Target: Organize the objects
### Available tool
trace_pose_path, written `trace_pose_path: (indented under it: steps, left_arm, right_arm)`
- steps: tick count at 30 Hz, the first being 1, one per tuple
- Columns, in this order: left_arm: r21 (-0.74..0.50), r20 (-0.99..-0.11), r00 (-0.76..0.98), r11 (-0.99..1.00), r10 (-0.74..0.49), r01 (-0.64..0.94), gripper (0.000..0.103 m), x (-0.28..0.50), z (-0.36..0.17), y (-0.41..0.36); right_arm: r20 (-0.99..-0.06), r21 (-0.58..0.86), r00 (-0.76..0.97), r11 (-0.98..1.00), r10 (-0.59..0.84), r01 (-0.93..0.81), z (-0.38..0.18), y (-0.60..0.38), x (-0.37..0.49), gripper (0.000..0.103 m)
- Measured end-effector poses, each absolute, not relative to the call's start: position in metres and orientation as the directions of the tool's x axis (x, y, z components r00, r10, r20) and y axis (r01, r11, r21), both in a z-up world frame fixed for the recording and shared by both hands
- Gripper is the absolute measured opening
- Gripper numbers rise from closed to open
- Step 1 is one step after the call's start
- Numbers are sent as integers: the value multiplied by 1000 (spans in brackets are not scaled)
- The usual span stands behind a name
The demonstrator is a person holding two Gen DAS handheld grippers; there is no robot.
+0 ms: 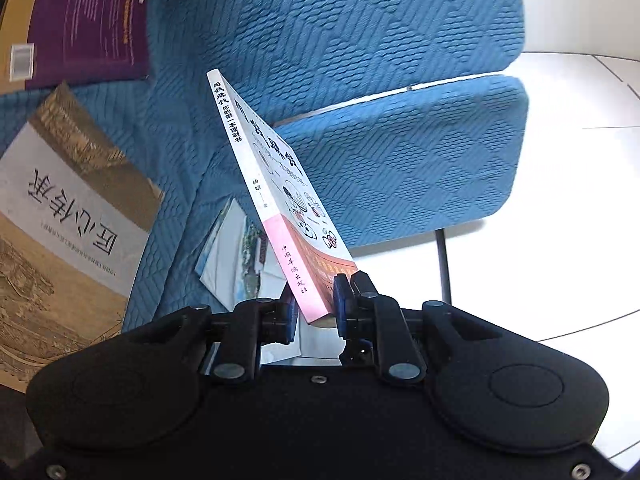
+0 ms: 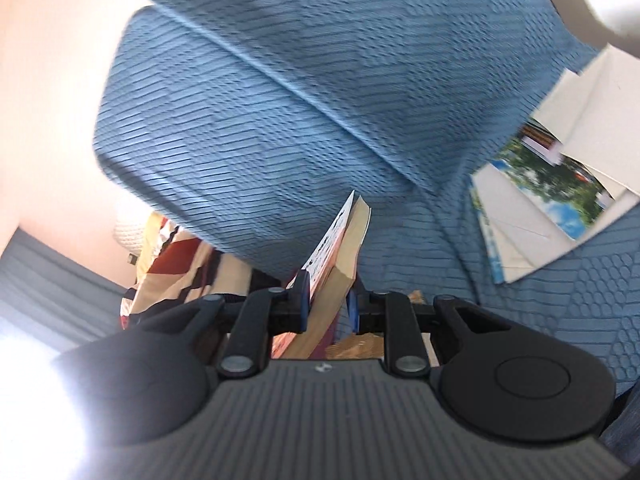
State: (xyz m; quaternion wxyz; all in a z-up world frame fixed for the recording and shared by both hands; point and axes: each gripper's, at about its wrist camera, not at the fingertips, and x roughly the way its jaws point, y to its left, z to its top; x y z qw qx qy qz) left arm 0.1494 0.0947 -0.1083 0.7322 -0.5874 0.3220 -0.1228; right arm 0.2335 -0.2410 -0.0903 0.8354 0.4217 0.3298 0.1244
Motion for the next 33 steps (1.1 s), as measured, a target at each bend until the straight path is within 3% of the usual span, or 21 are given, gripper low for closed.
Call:
trace_pose_path:
  steps: [13, 24, 33]
  left_arm:
    - [-922, -353, 752, 346, -557, -177, 17, 116, -85, 127]
    - [-913, -391, 738, 335, -550, -234, 18, 87, -123, 150]
    - [-874, -476, 683, 382, -554, -299, 19, 92, -158, 152]
  right_arm:
    - [-416, 789, 764, 613, 492, 35, -71, -205, 205, 23]
    - [-466, 762, 724, 647, 508, 36, -101, -175, 192, 23]
    - [-539, 727, 674, 684, 506, 68, -134, -164, 197, 23]
